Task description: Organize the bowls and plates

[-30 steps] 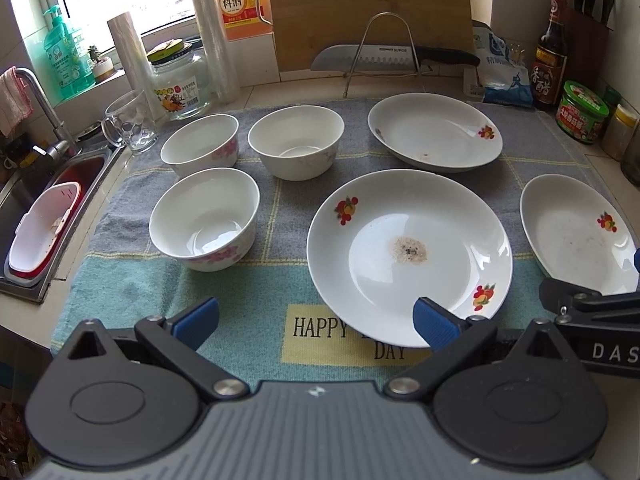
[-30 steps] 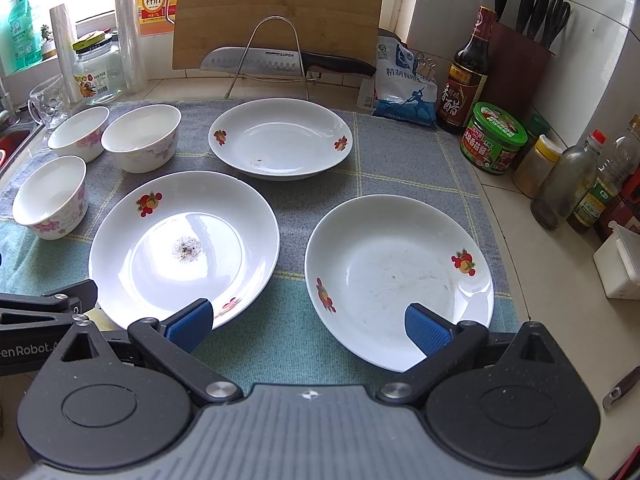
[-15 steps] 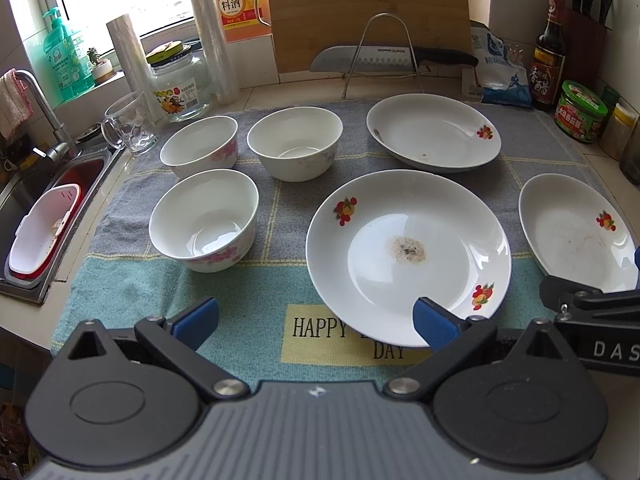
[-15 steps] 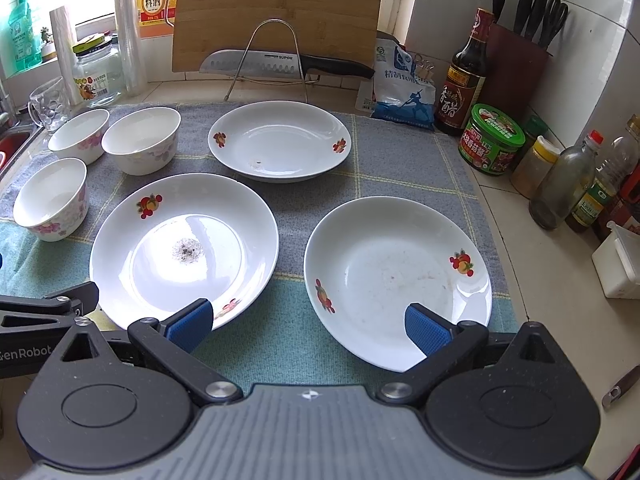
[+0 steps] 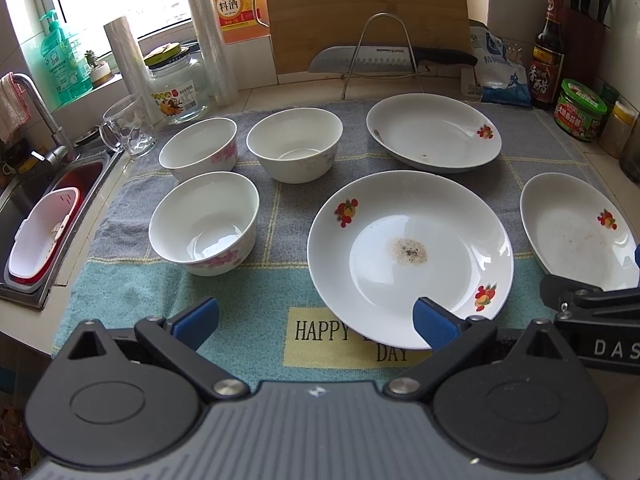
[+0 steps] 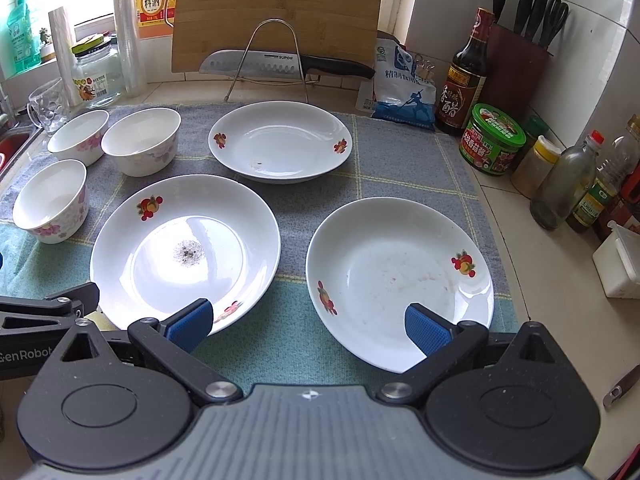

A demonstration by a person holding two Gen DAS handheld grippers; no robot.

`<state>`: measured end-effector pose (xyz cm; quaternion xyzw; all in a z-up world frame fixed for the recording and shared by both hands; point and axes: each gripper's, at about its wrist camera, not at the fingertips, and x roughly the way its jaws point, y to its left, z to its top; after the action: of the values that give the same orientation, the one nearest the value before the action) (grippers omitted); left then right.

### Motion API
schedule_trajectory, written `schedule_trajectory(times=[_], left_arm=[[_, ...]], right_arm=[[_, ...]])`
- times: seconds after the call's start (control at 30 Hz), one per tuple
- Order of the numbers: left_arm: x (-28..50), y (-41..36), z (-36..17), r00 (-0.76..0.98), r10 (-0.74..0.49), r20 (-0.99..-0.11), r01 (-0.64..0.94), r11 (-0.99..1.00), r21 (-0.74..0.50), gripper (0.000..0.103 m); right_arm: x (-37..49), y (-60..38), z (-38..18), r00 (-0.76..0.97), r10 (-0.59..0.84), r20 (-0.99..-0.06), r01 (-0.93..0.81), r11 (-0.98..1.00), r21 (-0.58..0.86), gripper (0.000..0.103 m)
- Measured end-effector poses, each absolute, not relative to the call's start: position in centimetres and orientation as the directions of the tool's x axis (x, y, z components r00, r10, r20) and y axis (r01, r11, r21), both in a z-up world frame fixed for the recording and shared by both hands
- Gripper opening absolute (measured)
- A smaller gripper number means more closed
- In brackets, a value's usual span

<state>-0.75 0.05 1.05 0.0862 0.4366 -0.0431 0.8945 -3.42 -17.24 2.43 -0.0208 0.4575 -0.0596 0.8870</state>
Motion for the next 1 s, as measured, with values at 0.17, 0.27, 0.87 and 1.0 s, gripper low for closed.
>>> schedule_trajectory(times=[0.17,0.27,0.87,1.0], left_arm=[[-0.6,0.3,0.9,0.616,-0.008,-0.788,0.161,0.980,0.116,0.102],[-0.6,0.4,0.8,0.616,-0.012,-0.788,0.166,0.979,0.114,0.102],[1.5,2.2,1.3,0.665,-0.138,-0.734,0.289,0.954,0.082,0.102],[2.3,2.8,1.2,0.677,-0.175,-0.715,0.328,0.941,0.080,0.102]], right_arm=[[-3.4,-17.0,2.4,0.575,-0.129,-0.808,0.092,0.991,-0.092,0.103],[-3.4,-16.9,2.3,0.576,-0.129,-0.807,0.095,0.991,-0.091,0.103],[-3.7,-15.8,2.5,0.594,-0.175,-0.785,0.158,0.982,-0.099,0.103],[-3.8,-16.3,2.6,0.599,-0.205,-0.774,0.203,0.974,-0.101,0.103]])
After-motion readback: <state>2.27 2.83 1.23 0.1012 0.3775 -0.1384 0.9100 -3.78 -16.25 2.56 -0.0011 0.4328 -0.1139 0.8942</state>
